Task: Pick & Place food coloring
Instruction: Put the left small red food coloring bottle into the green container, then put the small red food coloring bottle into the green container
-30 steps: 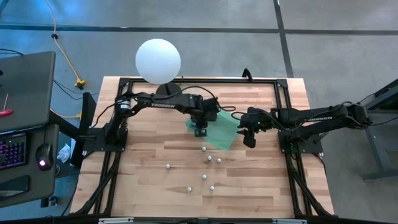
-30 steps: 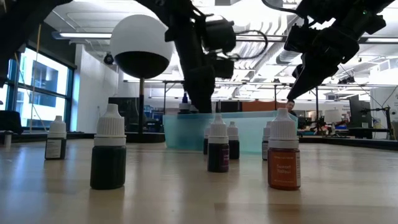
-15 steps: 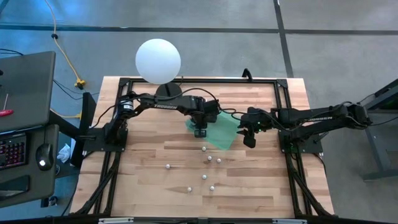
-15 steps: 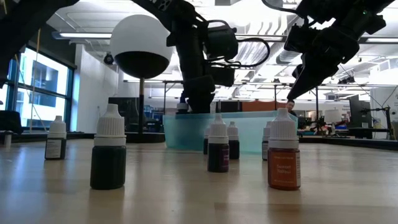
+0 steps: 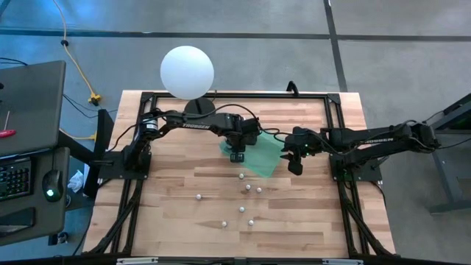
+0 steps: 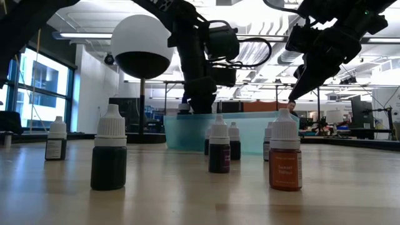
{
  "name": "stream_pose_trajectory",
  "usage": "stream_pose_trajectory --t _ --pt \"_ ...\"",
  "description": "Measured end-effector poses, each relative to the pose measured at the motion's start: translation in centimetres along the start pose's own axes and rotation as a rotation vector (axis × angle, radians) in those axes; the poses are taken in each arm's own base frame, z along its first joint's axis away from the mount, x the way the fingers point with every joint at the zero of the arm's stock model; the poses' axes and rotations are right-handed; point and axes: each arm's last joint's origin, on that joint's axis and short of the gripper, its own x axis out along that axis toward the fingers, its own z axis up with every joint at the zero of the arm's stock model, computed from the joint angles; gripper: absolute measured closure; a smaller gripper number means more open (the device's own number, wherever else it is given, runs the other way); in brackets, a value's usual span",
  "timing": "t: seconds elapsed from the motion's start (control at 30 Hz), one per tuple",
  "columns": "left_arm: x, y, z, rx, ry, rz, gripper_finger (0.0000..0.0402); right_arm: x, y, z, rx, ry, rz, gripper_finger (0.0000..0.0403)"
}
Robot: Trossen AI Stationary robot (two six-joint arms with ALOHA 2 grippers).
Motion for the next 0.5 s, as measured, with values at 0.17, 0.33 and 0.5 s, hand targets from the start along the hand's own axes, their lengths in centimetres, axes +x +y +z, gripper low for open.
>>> stream_pose_trajectory --t 0.17,0.33,0.5 --pt "0.02 -0.01 0.04 0.001 -0.005 0.000 0.0282 0.00 0.01 0.00 0.000 0.001 0.002 0.0284" --pt "0.07 -0.01 0.02 0.002 -0.003 0.000 0.0263 0.00 0.01 0.00 0.000 0.001 0.003 0.0284" --pt "-0.41 -0.03 -0.02 0.023 -0.010 -0.012 0.0262 0.00 0.01 0.00 0.000 0.001 0.004 0.0284"
